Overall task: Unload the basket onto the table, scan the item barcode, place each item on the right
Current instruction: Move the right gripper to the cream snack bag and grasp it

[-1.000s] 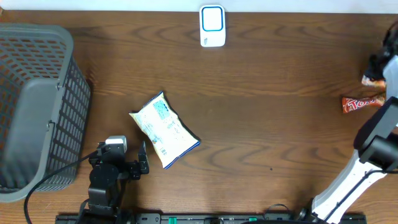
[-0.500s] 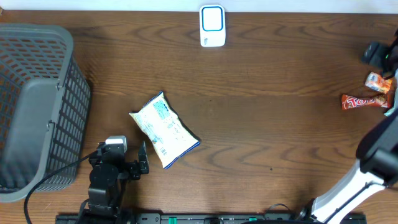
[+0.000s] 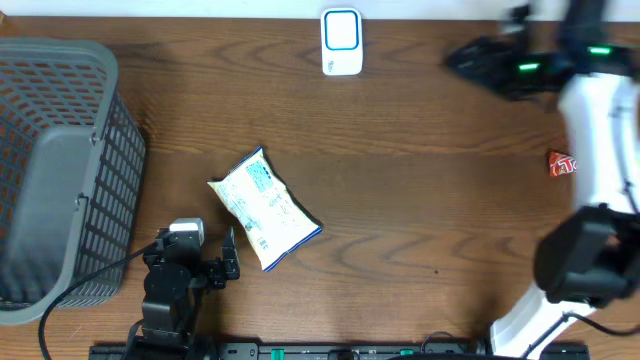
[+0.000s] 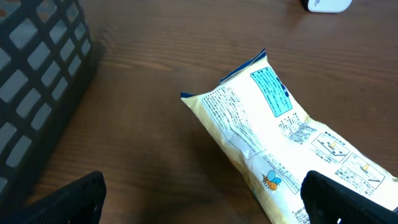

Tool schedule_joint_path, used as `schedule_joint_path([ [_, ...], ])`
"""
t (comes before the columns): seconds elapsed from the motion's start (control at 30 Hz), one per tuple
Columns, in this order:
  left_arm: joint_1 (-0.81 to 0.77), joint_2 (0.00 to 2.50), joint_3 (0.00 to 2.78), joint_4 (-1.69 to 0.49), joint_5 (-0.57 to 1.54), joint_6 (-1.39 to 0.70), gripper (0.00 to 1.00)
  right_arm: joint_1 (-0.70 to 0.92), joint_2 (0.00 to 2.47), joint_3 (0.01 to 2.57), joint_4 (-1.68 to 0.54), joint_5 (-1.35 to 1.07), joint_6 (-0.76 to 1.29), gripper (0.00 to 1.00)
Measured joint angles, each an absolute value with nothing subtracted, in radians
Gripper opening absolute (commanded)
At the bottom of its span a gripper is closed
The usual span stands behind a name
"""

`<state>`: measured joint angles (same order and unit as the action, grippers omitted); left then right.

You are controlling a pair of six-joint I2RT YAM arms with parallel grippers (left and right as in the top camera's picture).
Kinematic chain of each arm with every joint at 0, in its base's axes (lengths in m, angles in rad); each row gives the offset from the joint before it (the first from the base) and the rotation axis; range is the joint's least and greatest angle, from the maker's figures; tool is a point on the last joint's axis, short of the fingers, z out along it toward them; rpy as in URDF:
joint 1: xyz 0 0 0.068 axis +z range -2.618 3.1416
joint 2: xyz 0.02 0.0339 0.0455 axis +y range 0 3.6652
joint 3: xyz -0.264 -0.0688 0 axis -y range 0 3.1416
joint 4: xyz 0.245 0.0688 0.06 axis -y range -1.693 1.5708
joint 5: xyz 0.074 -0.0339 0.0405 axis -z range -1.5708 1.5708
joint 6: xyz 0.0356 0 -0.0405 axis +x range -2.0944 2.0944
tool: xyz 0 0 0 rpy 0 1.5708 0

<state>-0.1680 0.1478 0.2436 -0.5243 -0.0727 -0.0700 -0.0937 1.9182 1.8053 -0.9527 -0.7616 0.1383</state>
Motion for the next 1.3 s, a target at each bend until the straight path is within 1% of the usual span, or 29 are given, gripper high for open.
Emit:
schedule_joint_path([
  [0.2,-0.168,0.148,0.244,-0.524,-0.073,-0.070,0.99,0.253,1.972,1.765,-0.952,-0.778,0.031,0.99],
  [0.33,-0.168,0.148,0.244,-0.524,-0.072,-0.070,0.99,0.462,2.025,1.764,-0.945,-0.704,-0.004,0.99],
  [0.53,-0.168,0.148,0.244,-0.524,-0.072,-0.070,0.99,0.664,2.140,1.763,-0.867,-0.545,-0.016,0.99],
  [0.7,-0.168,0.148,0.244,-0.524,-0.072,-0.070,0.99,0.748,2.214,1.758,-0.800,-0.488,-0.020,0.99],
  [0.87,-0.168,0.148,0.244,-0.524,-0.072,-0.070,0.99,0.789,2.247,1.757,-0.796,-0.433,-0.019,0.99],
  [1.13,-0.168,0.148,0.244,-0.524,-0.073,-0.070,0.99,0.872,2.274,1.761,-0.792,-0.230,0.050,0.99],
  [1.17,-0.168,0.148,0.244,-0.524,-0.072,-0.070,0.99,0.882,2.280,1.766,-0.793,-0.213,0.058,0.98],
  [1.2,-0.168,0.148,0.244,-0.524,-0.072,-0.070,0.99,0.888,2.284,1.769,-0.793,-0.203,0.062,0.90],
  [1.23,-0.168,0.148,0.244,-0.524,-0.072,-0.070,0.99,0.894,2.290,1.773,-0.793,-0.191,0.069,0.78],
  [1.27,-0.168,0.148,0.244,-0.524,-0.073,-0.070,0.99,0.896,2.293,1.776,-0.793,-0.184,0.069,0.61],
  [1.3,-0.168,0.148,0.244,-0.524,-0.073,-0.070,0.99,0.897,2.297,1.780,-0.793,-0.183,0.074,0.36],
])
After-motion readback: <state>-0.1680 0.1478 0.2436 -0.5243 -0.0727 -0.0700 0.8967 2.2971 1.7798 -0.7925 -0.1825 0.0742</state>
